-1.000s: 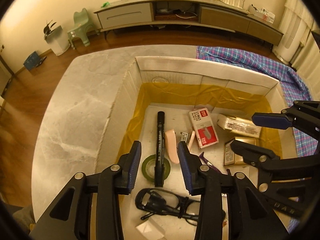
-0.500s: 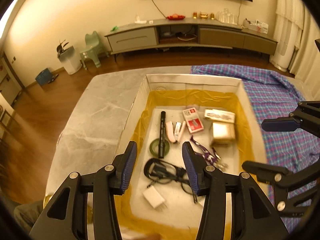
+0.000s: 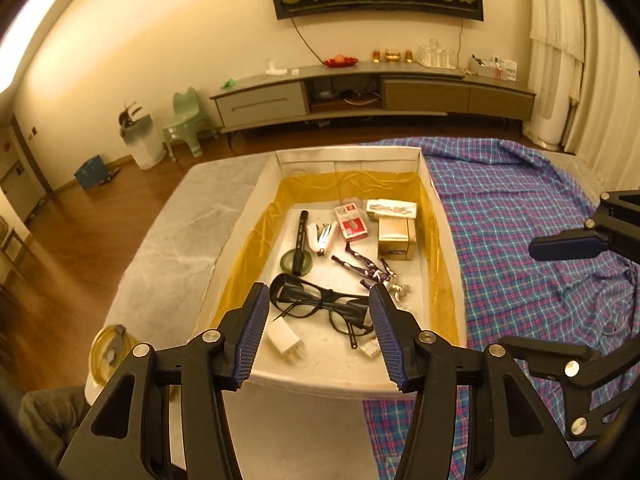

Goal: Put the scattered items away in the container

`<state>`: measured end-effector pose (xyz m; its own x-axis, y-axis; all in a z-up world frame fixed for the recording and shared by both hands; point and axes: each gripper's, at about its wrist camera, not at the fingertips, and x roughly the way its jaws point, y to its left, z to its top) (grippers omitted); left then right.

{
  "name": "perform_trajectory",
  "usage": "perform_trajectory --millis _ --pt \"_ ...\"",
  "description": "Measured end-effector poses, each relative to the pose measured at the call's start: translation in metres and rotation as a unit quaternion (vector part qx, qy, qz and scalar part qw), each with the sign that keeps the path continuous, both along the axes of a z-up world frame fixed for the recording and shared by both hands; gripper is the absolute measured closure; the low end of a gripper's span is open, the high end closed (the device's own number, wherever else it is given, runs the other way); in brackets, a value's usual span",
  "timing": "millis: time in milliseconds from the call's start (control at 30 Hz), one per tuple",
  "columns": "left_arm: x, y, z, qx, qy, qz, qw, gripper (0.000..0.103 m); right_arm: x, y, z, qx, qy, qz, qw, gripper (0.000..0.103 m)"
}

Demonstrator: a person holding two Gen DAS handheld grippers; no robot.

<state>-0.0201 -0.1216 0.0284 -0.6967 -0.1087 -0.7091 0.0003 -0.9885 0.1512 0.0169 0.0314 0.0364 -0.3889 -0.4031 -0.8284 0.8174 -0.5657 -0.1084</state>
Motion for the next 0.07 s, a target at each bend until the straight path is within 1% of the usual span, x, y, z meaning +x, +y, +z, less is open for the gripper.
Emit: perform_trajectory --millis 67 --pt "0.0101 0.0047 0.0038 0.000 0.004 -0.002 1.0000 0.048 0.0092 0.0037 0.0009 0.000 0.006 0.002 1.000 0.040"
